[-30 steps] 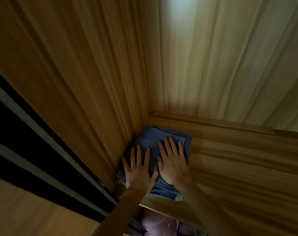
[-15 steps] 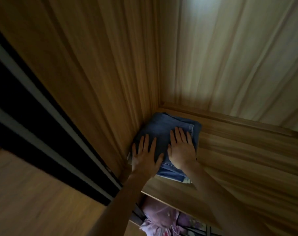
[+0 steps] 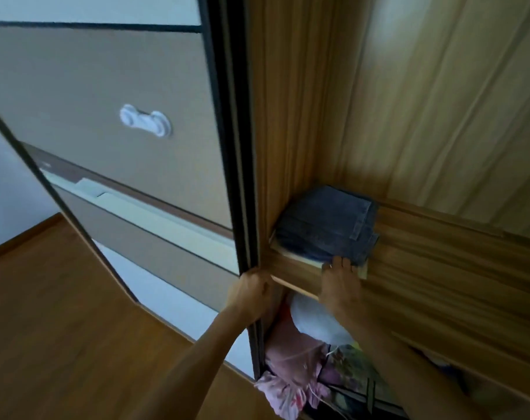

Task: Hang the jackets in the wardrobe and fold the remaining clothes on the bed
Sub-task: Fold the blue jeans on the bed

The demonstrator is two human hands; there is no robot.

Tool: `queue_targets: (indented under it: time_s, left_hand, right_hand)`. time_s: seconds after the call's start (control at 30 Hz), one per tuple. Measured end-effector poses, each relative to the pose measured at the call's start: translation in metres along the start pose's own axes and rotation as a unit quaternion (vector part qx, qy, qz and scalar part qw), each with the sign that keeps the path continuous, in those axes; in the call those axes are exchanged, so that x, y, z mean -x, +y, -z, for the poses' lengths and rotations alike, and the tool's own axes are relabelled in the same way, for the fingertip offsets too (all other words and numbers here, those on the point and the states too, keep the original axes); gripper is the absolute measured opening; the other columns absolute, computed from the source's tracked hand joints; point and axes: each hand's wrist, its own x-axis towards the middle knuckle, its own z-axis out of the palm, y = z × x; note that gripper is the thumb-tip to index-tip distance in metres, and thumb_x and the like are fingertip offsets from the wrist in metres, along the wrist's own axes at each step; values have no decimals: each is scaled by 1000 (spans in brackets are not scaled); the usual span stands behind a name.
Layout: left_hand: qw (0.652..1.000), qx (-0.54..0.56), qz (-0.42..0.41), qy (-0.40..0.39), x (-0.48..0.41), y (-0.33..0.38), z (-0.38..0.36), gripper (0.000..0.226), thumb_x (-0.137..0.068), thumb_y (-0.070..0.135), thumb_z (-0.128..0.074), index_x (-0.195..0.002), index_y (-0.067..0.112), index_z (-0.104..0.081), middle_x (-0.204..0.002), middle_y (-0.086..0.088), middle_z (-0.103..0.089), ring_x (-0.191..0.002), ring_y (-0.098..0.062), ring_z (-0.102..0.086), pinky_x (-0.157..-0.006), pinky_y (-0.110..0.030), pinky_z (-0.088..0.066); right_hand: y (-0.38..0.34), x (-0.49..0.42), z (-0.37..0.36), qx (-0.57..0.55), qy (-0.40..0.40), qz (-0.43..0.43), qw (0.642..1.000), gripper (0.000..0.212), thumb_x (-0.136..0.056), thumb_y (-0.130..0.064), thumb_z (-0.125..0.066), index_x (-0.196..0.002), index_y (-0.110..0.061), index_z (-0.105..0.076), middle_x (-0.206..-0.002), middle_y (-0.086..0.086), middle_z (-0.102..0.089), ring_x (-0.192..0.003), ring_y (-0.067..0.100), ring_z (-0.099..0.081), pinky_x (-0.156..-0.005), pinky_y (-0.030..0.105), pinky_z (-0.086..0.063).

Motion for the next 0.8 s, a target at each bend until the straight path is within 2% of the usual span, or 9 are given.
queue_targets:
  time_s: [0.1,0.17,0.2,0.27,0.3,0.4,0.47,0.6,0.8]
  left_hand:
    - [999,-19,26,-25,51,-40,2,27,-92,20,-48,-108,19,-70,-112,-6,-68,-102,-30,-65,-80,-34,-53]
    - [997,-25,63,-38,86,-70,1,27,-94,23,-48,-112,22,-68,-115,-3,-67,-105,-26,-63,-86,-34,-52]
    - [996,-25,80,-41,103,-86,1,27,-95,24,-48,-113,23,-67,-116,-2,-67,-106,-24,-63,-88,-35,-52]
    - [993,-22,111,-37,138,-117,5,27,-96,26,-49,-116,21,-67,-118,-2,-67,-105,-22,-64,-89,-36,-54]
    - [991,-19,130,-33,154,-132,7,27,-97,26,-49,-117,20,-67,-118,-3,-68,-104,-22,-65,-87,-35,-55]
    - [982,1,190,-7,200,-172,21,26,-99,22,-48,-116,16,-67,-115,-4,-69,-99,-21,-67,-76,-28,-53]
    - [971,7,238,5,229,-199,34,27,-98,19,-47,-113,17,-68,-112,-3,-70,-96,-21,-67,-73,-28,-51]
    - [947,23,319,20,284,-253,59,27,-95,19,-46,-110,19,-69,-108,-2,-70,-95,-22,-67,-83,-37,-58]
    - [907,8,421,0,357,-340,89,26,-95,21,-46,-110,18,-67,-105,0,-69,-93,-21,-66,-74,-32,-55]
  right_hand:
    - [-39,34,4,23,-41,44,998,24,-71,-24,-81,-91,-14,-72,-97,9,-68,-90,25,-68,-70,31,-54]
    - [-66,55,5,3,-51,90,995,28,-52,-21,-92,-68,-12,-71,-70,10,-69,-62,25,-69,-47,25,-49]
    - [-80,65,6,-4,-60,115,992,26,-55,-17,-91,-66,-11,-69,-68,12,-68,-60,27,-68,-43,22,-43]
    - [-115,84,6,-18,-72,155,985,4,-84,-14,-67,-84,-11,-65,-93,13,-69,-86,32,-69,-53,27,-38]
    - [-131,91,4,-15,-74,173,982,4,-90,-13,-58,-88,-13,-62,-101,12,-69,-95,31,-68,-61,29,-41]
    - [-185,108,4,1,-86,222,971,12,-93,-18,-53,-100,-12,-62,-110,9,-68,-102,30,-66,-76,32,-50]
    - [-223,117,1,-11,-78,271,959,23,-93,-19,-51,-112,-11,-63,-113,8,-67,-103,29,-64,-81,32,-50]
    - [-303,135,7,-17,-63,366,928,28,-94,-22,-49,-117,-13,-62,-113,6,-68,-100,27,-65,-79,32,-49]
    - [-430,158,10,-4,-100,481,871,17,-96,-26,-52,-102,-16,-64,-97,3,-68,-83,21,-65,-75,30,-54]
